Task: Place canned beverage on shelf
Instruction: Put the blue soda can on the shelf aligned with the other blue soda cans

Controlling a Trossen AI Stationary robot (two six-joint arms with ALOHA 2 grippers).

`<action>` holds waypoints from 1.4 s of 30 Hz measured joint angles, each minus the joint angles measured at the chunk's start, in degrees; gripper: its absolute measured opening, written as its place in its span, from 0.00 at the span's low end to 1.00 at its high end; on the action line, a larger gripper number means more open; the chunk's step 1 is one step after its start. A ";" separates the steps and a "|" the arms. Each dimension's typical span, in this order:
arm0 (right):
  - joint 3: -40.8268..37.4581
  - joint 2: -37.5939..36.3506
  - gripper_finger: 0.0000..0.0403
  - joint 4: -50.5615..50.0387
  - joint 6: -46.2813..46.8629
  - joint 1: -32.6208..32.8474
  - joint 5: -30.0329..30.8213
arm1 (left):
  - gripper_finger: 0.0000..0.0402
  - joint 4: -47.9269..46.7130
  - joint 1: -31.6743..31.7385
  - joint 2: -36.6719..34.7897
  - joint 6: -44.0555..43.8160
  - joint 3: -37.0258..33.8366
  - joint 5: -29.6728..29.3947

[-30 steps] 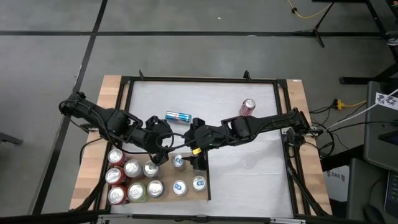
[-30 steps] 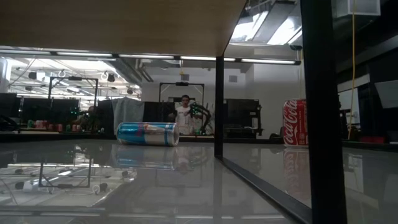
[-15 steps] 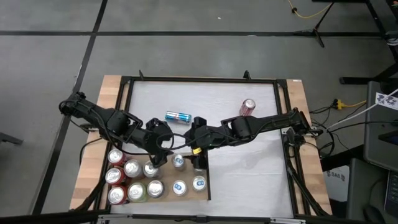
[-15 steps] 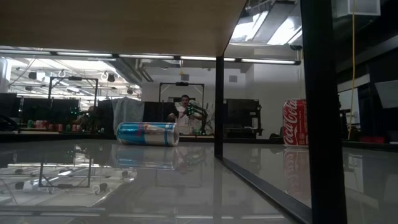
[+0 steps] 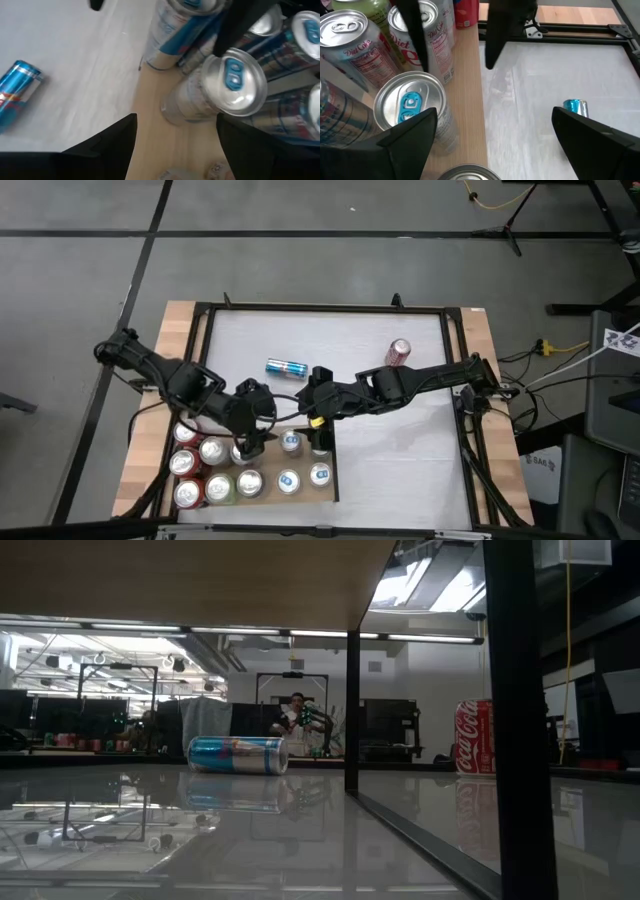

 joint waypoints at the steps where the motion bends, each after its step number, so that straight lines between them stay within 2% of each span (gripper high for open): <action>1: 0.00 0.00 0.96 0.00 -0.02 0.00 0.00 | 0.67 0.37 -0.28 0.00 0.00 0.00 -0.02; 11: 0.04 0.00 0.96 0.00 -0.06 0.00 -0.04 | 0.67 -0.40 -1.44 -0.01 0.00 0.00 -1.74; 19: 4.28 -0.09 0.96 -1.55 -0.09 0.04 -0.52 | 0.67 -2.64 1.78 -0.02 0.39 0.00 -3.58; 33: 5.38 0.88 0.96 -1.69 -0.01 1.22 -0.57 | 0.67 -1.64 3.41 -0.02 3.04 0.00 -4.27; 42: 5.36 1.64 0.96 -1.90 0.04 1.27 -0.63 | 0.67 0.11 2.87 0.44 3.46 -0.02 -2.59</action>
